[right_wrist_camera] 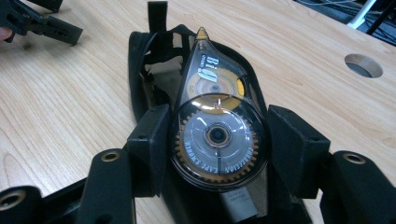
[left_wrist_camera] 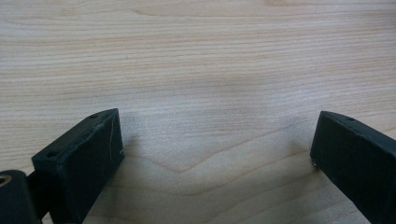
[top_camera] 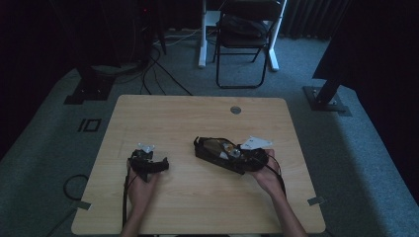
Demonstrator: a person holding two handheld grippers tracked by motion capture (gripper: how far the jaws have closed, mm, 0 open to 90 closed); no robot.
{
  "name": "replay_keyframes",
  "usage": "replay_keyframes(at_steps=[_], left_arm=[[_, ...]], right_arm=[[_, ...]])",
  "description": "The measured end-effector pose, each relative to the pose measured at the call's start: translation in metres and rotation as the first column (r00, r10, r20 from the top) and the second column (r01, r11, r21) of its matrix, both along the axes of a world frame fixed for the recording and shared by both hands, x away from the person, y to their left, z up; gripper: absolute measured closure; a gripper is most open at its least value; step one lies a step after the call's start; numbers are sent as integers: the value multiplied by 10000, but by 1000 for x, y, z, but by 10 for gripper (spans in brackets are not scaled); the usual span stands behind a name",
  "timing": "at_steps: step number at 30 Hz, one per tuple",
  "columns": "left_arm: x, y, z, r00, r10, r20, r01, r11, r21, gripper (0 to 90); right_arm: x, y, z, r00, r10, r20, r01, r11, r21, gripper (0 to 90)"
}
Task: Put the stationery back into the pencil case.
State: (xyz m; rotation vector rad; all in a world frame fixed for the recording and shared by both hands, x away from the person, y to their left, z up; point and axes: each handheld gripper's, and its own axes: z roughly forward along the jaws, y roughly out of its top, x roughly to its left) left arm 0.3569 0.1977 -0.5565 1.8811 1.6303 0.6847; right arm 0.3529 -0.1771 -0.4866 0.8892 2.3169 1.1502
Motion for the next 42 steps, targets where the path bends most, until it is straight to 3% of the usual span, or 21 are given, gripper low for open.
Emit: replay_keyframes(at_steps=[13, 42], left_arm=[[0, 0, 0, 10000, -1, 0, 1, 10000, 1, 27], [0, 0, 0, 10000, 1, 0, -1, 10000, -1, 27]], right_arm=[[5, 4, 3, 9999, 150, 78, -149, 9998, -142, 417], [17, 17, -6, 9985, 450, -309, -460, 9984, -320, 417]])
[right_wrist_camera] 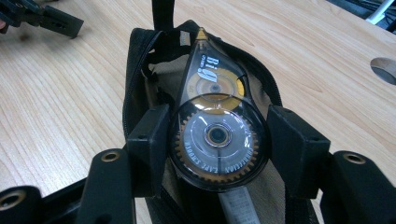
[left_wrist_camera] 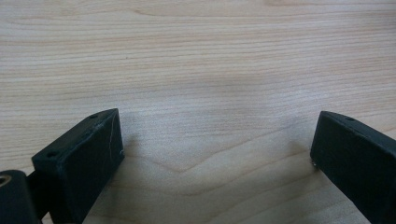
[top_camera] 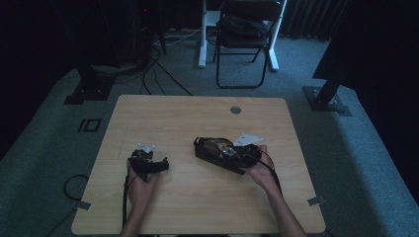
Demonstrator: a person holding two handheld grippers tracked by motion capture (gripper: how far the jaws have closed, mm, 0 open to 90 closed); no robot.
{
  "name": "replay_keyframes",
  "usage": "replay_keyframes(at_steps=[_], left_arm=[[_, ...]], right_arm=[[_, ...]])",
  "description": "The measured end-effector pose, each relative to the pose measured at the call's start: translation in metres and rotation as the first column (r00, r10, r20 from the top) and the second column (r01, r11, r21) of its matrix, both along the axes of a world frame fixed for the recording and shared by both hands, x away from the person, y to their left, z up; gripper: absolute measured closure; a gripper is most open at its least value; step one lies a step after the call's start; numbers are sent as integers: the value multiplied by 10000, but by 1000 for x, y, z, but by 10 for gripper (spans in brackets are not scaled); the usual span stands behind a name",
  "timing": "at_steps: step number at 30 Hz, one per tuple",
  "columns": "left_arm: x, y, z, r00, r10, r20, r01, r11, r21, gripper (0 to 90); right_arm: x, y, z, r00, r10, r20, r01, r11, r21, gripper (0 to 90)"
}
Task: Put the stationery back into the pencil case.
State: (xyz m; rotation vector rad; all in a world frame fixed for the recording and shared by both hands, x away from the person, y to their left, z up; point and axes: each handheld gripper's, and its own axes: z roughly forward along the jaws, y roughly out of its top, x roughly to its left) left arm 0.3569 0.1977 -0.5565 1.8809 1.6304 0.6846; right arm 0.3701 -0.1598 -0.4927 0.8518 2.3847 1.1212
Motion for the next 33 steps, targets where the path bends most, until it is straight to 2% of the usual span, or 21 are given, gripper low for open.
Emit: replay_keyframes(at_steps=[9, 33], left_arm=[[0, 0, 0, 10000, -1, 0, 1, 10000, 3, 27], [0, 0, 0, 10000, -1, 1, 1, 10000, 1, 27]], right_arm=[[2, 4, -3, 9998, 68, -188, -72, 9997, -220, 417], [10, 6, -6, 9973, 26, -728, -29, 10000, -37, 413]])
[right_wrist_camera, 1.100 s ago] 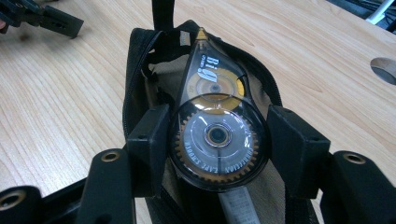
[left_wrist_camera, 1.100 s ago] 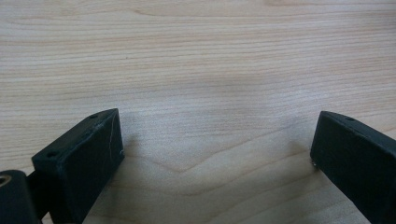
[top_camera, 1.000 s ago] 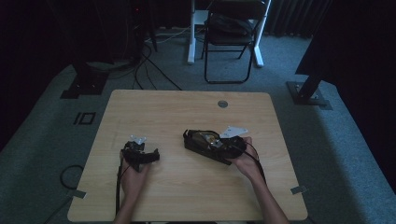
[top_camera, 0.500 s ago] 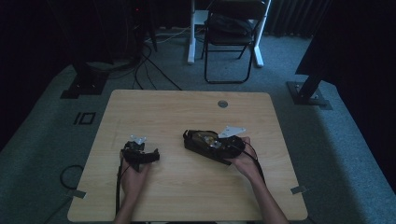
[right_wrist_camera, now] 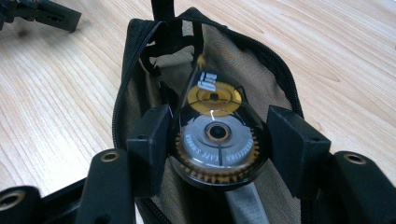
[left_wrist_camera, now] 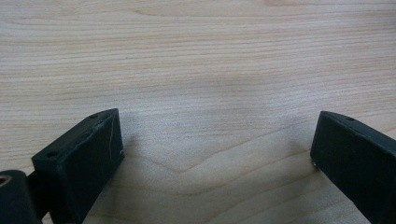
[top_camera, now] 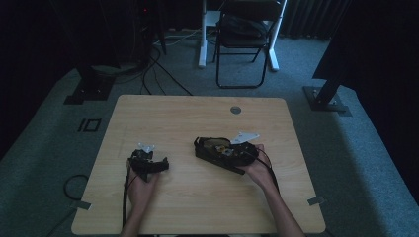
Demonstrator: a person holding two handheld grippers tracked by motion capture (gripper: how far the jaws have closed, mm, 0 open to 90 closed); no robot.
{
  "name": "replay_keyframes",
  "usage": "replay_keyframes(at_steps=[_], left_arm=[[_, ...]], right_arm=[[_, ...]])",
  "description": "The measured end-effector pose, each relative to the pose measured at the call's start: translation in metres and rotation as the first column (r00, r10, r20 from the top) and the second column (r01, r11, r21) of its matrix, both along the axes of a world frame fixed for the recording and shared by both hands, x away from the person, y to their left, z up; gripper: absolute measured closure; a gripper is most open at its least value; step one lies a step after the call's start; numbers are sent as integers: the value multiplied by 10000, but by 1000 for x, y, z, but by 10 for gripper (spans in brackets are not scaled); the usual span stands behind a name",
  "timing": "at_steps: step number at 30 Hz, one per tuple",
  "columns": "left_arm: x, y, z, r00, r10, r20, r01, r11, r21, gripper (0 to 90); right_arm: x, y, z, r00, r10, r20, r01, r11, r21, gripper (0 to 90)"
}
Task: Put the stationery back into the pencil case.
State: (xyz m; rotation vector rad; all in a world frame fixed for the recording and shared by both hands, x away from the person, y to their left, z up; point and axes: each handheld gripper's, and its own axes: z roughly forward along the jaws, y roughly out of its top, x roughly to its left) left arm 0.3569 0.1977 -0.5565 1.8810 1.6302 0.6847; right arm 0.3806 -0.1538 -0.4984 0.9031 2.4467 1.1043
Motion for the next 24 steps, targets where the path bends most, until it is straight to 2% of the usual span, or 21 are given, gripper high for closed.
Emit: replay_keyframes(at_steps=[13, 19, 24], left_arm=[[0, 0, 0, 10000, 2, -2, -2, 10000, -2, 27], [0, 0, 0, 10000, -2, 0, 2, 10000, -3, 27], [0, 0, 0, 10000, 1, 4, -1, 10000, -7, 27]], right_arm=[[4, 0, 0, 9987, 188, -483, -181, 9997, 163, 402], [1, -1, 3, 9990, 242, -374, -229, 9992, 331, 357], [-3, -2, 6, 9994, 248, -225, -239, 9990, 387, 358]])
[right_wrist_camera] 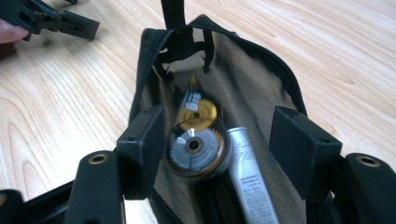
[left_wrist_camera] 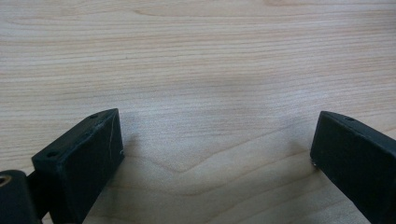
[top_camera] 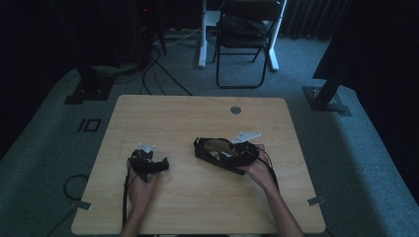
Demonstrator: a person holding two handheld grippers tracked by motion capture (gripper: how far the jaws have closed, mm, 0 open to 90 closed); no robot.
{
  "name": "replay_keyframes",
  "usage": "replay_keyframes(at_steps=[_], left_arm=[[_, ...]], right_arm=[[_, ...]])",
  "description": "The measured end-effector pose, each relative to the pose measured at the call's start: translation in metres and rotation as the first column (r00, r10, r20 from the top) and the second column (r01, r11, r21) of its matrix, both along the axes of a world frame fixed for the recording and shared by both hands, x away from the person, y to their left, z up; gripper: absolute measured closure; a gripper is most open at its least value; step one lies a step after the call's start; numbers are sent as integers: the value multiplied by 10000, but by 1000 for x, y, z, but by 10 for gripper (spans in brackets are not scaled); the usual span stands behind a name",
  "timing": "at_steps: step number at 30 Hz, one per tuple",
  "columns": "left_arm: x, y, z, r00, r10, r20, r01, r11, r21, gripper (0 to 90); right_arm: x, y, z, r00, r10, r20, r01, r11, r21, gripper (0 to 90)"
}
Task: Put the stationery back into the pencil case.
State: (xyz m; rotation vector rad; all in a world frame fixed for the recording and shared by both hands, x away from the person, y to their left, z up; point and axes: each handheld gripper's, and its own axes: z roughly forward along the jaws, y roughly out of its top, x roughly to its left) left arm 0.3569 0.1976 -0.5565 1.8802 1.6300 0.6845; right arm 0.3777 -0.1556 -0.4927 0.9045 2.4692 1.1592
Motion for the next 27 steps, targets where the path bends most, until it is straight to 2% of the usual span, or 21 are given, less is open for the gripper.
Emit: replay_keyframes(at_steps=[1, 2, 4, 5, 7, 8, 14, 22, 27], left_arm=[[0, 0, 0, 10000, 0, 0, 0, 10000, -1, 27], [0, 0, 0, 10000, -2, -4, 2, 10000, 4, 27], [0, 0, 0, 10000, 0, -1, 0, 10000, 2, 27], [0, 0, 0, 10000, -1, -1, 1, 10000, 2, 27], [0, 0, 0, 10000, -3, -5, 3, 10000, 4, 27], [0, 0, 0, 10000, 0, -1, 0, 10000, -1, 27], [0, 0, 0, 10000, 0, -1, 0, 10000, 1, 28], [0, 0, 0, 10000, 0, 0, 0, 10000, 1, 28], [0, 0, 0, 10000, 0, -1, 0, 10000, 1, 27]], right_arm=[[-2, 0, 1, 9999, -8, 112, 7, 10000, 37, 370], [-5, -1, 4, 9994, -23, 355, 20, 9999, 104, 422], [-6, -2, 6, 9990, -37, 444, 31, 9999, 135, 437], [-11, -3, 10, 9976, -134, 685, 116, 9996, 260, 487], [-13, -4, 11, 9970, -152, 763, 130, 9995, 300, 499], [-18, -6, 15, 9946, -207, 1013, 168, 9991, 394, 540], [-30, -10, 21, 9890, -280, 1450, 208, 9985, 508, 591], [-46, -25, 20, 9860, -532, 1581, 436, 9970, 632, 596], [-49, -40, 19, 9811, -1015, 1648, 919, 9936, 649, 596]])
